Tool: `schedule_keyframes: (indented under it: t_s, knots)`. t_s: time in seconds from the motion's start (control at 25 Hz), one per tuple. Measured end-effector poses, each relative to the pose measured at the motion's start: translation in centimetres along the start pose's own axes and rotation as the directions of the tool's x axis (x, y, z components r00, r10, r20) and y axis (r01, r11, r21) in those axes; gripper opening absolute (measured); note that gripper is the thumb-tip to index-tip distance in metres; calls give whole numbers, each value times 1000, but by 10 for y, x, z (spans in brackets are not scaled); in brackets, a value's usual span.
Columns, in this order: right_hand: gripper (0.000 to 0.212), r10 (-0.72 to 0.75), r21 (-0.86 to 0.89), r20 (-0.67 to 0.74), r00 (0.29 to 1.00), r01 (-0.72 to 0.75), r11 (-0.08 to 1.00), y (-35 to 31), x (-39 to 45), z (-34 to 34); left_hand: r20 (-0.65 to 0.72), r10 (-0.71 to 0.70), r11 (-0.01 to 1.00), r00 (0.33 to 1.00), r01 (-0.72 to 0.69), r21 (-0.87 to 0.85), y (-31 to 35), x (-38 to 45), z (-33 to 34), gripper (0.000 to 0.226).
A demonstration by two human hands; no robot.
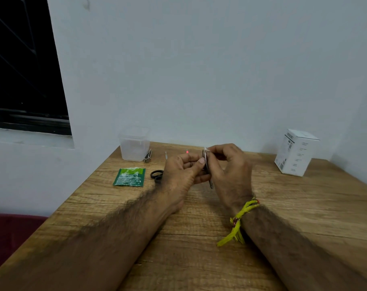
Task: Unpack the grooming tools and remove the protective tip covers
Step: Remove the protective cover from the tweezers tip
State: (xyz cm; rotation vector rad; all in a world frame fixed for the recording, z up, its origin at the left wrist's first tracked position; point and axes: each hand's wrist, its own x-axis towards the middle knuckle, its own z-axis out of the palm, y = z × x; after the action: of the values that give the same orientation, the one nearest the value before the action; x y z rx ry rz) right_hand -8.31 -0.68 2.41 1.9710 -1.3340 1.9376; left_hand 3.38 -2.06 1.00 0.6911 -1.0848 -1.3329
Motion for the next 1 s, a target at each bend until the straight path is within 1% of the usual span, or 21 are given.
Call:
schedule_keyframes:
  t_s: [0.12,0.36,0.52,0.64,0.76,1.0]
  knots:
    - [4,-35,-33,50,998,37,999,3,0,-1,-12,8,1000,1000,-8,1,1,0,0,10]
    - [4,-66,-28,31,997,67,997,4,0,-2,-16,14,999,1000,-13,32,2,-1,1,13]
    - [5,-107,-45,91,990,111,993,7,0,-3,-39,3,1000,999,-2,23,2,0,0,10]
    - [5,-134,-56,95,986,140,989,10,0,-4,-30,1,999,1000,0,46,2,0,-1,9]
    - [5,-166,-75,130,977,177,981,11,-1,-5,-36,-7,999,999,8,33,0,1,-2,8]
    - [6,-170,-61,131,977,179,982,13,-2,-7,-28,-3,997,1000,5,76,0,1,-1,9]
